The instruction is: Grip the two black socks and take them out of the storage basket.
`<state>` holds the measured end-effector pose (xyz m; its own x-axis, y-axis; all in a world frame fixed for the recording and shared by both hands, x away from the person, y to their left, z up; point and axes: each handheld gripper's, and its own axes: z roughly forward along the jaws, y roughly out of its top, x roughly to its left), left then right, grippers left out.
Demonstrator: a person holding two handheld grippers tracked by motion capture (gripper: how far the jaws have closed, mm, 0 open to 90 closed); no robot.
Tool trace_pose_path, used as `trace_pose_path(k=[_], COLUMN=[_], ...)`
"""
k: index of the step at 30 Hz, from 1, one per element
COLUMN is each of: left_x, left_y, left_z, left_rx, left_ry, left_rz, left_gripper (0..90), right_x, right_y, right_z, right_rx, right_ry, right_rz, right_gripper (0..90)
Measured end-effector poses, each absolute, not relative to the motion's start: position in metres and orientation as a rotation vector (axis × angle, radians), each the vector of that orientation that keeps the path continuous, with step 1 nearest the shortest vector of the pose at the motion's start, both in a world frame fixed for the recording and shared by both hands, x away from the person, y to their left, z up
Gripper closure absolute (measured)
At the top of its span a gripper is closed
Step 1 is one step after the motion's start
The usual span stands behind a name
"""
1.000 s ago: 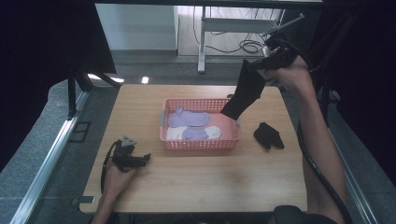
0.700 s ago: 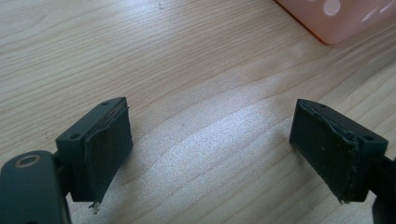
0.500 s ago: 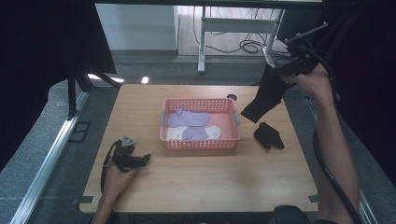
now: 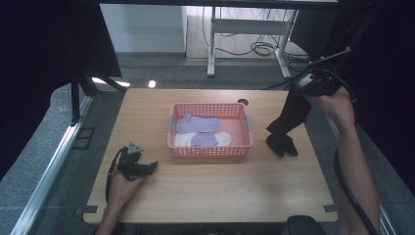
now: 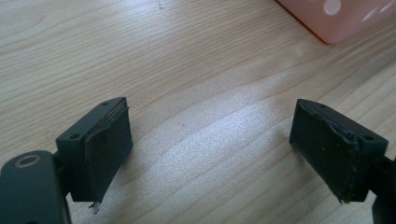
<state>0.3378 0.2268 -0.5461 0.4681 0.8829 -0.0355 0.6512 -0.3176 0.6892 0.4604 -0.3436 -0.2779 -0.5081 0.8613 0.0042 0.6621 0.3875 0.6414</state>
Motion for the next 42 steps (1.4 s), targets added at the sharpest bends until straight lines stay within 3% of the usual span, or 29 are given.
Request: trace_pose_path(k=[21,35,42], left_x=[0.338,0.338,0.338], left_y=[0.227,0.227,0.227], left_z=[-0.546,-0.546,-0.546], left_rx=[2.076,2.082,2.082], left_ry=[1.269,1.268,1.268], left_rz=[0.466,0.465,0.465], left_gripper=[12.8,12.8,12.8], right_x=[0.463,0.465,0.465], right_y=[-0.351,-0.330,-0.327], right_z=[-0.366,-0.451,-0.494], right_rx=[1.406,1.439,1.474], right_ry=[2.394,2.476,2.520], right_rz=[0.822,0.759,0.659], right_gripper=[83.8,82.7,77.1])
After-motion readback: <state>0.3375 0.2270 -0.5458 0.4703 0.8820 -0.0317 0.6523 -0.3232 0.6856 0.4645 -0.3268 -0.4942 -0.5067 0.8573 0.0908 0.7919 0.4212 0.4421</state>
